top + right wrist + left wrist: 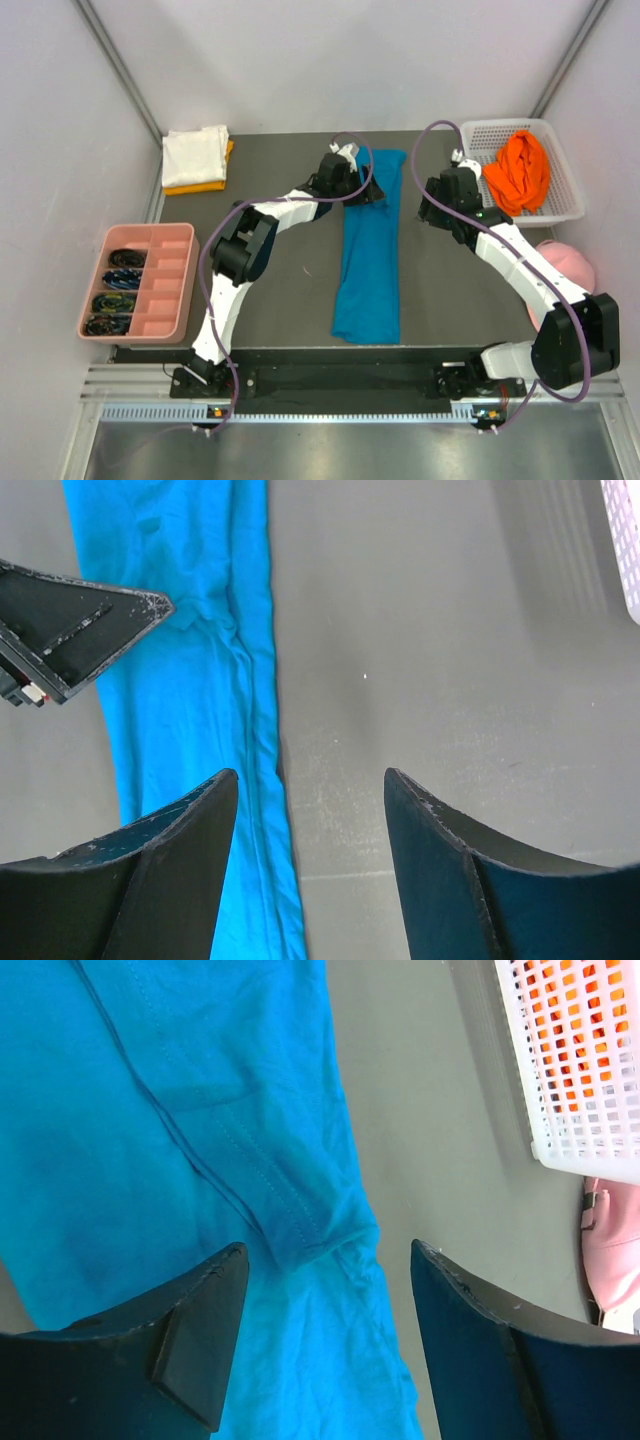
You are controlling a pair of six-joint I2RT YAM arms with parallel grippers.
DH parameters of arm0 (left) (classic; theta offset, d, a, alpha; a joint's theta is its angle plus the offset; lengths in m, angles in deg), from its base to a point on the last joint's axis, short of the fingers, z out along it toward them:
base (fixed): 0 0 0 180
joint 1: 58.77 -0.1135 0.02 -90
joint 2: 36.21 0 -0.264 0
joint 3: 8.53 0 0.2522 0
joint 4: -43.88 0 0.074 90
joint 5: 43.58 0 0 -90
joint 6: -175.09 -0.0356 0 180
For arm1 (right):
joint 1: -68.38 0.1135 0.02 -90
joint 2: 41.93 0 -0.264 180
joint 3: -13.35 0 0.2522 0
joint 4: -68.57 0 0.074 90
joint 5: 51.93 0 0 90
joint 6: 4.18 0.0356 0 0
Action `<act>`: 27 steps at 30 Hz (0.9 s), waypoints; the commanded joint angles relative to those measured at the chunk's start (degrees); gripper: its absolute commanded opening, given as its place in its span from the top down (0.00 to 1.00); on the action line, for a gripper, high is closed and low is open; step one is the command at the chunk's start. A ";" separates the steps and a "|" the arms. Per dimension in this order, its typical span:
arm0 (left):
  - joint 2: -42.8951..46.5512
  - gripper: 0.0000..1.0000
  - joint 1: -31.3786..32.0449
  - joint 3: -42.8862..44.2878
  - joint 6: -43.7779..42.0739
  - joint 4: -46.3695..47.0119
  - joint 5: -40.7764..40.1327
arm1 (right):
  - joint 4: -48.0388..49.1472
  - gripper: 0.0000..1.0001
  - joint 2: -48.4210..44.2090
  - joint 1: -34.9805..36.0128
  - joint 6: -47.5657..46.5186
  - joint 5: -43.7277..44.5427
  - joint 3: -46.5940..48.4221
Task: Fold and stack the t-shirts
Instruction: Grab the bottom of the folded rectangular tshirt with both arms
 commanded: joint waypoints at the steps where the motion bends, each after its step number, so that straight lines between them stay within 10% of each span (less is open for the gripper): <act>1: -1.59 0.30 -0.06 0.15 0.96 1.92 0.77 | 1.43 0.39 -0.97 -0.05 0.58 -0.14 -0.03; 14: -2.82 0.32 1.43 0.42 0.96 2.36 1.03 | 1.51 0.39 -1.06 -0.14 0.58 -0.32 -0.56; 27: -2.91 0.80 1.43 1.03 1.13 2.71 1.91 | 2.04 0.39 -0.62 -0.14 0.66 -0.67 -1.35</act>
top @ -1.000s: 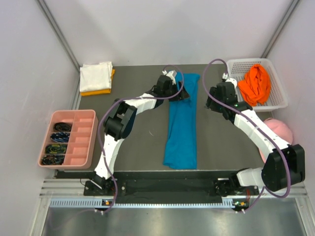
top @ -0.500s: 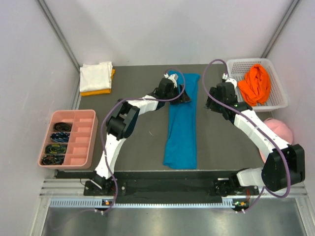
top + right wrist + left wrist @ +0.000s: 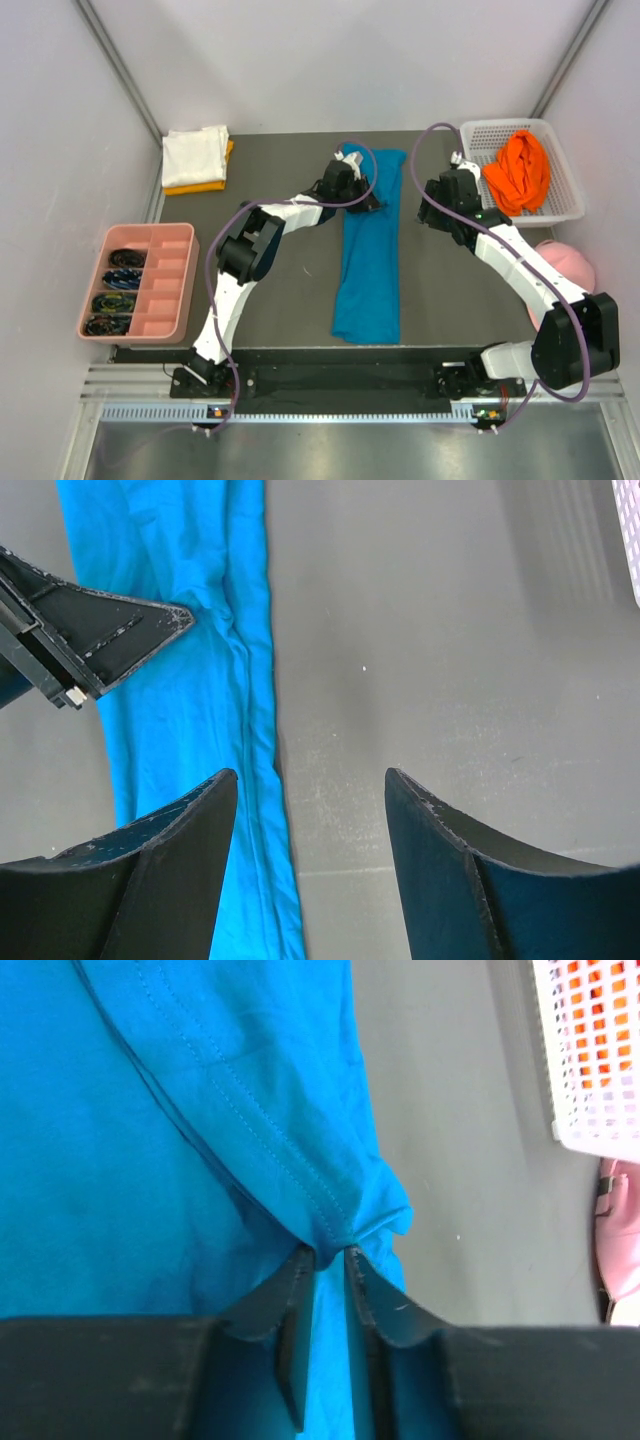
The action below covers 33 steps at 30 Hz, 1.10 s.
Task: Fold and stack the t-shirts
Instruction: Grab the bottom of the folded rectangular tshirt with both arms
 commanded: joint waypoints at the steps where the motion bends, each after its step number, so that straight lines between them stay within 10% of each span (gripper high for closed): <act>1: -0.16 0.82 0.30 1.10 -0.13 2.21 1.10 | 1.95 0.39 -0.62 -0.14 0.47 -0.25 -0.41; 33: 8.63 0.91 -0.23 -1.36 -10.06 -6.31 -5.67 | 3.27 0.38 1.66 -0.14 1.35 -3.77 -0.41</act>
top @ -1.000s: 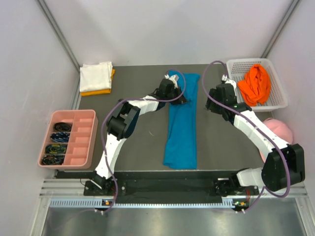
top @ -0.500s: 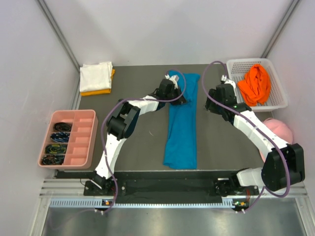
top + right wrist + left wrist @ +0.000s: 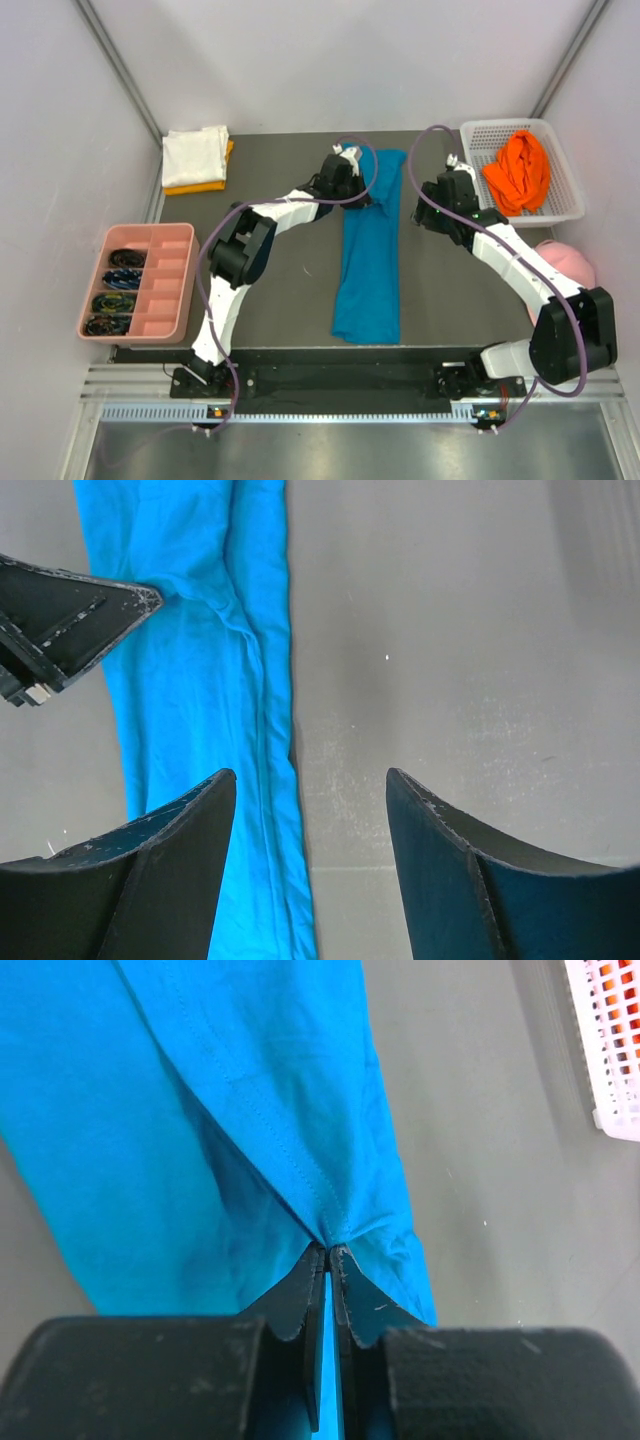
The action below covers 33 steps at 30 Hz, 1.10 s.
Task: Fold and stack the t-shirts
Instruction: Grab the bottom of the folded rectangular tshirt with both arms
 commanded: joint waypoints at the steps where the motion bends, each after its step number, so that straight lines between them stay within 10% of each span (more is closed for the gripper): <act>1: 3.89 0.91 -0.14 -0.25 -2.41 -0.54 -1.47 | 2.14 0.38 0.46 -0.14 0.87 -0.64 0.22; 12: 4.59 0.84 -0.05 1.69 -8.39 -8.10 -4.81 | 2.66 0.38 0.73 -0.05 1.39 -1.34 -0.13; 20: 8.37 0.39 -0.14 -0.86 -10.85 -9.95 -8.24 | 3.37 0.38 1.69 0.48 2.01 -1.87 0.05; 33: 19.71 0.34 -4.44 -12.73 -9.80 -3.53 -10.88 | 9.25 0.38 14.51 0.83 2.80 -4.42 7.86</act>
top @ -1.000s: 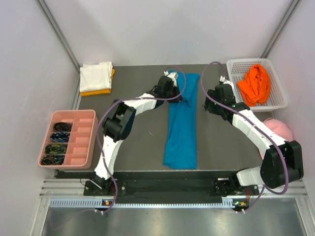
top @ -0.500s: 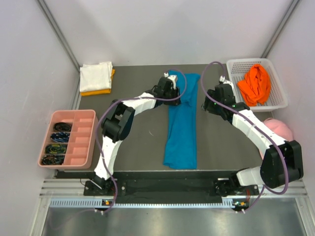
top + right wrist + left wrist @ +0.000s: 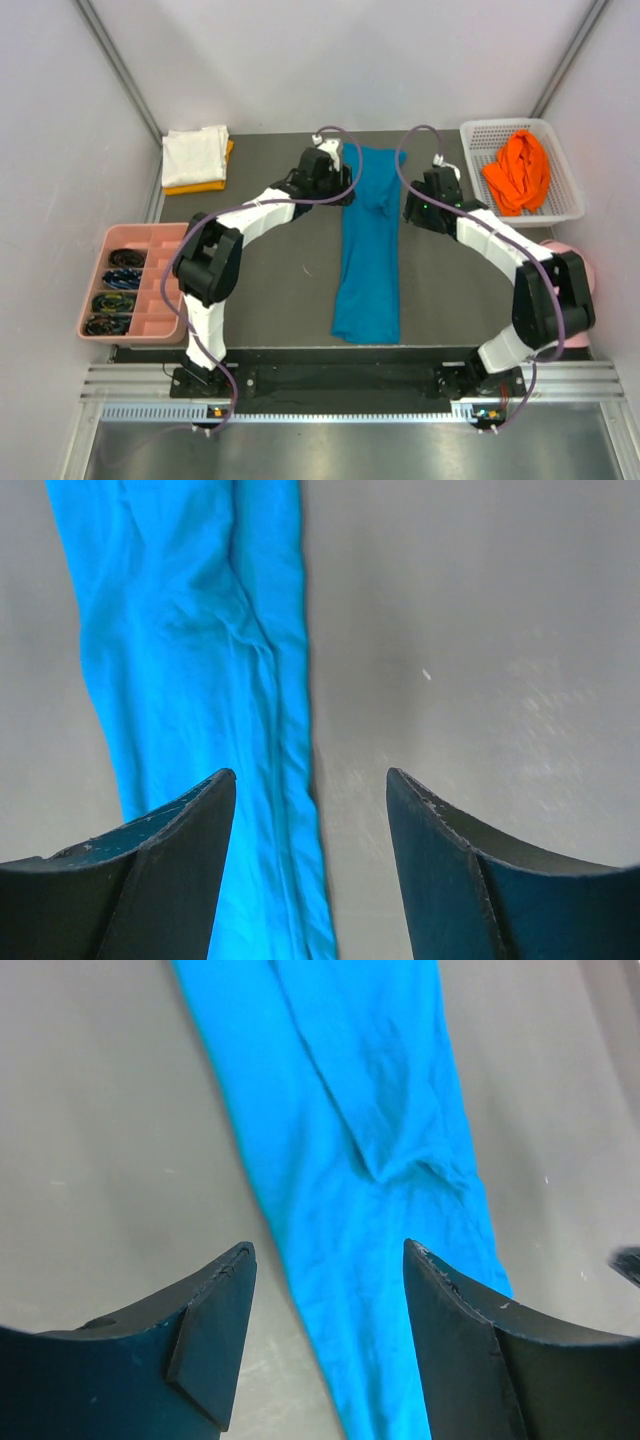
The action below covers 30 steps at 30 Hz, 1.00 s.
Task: Fold and stack the t-shirts
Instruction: Grab the bottom of the folded rectangular tshirt with both arms
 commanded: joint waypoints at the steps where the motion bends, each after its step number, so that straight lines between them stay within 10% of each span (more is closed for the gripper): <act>1: 3.43 0.34 -3.07 -2.72 0.63 6.78 -0.52 | 5.47 0.38 5.95 0.35 0.64 -2.23 8.08; 20: 6.15 0.35 -6.50 -9.83 2.30 9.17 1.42 | 38.33 0.36 23.01 -0.97 8.71 -38.16 11.97; 30: 7.38 0.35 -7.20 -11.68 2.30 8.38 1.16 | 49.59 0.36 29.87 -3.52 16.81 -41.36 8.99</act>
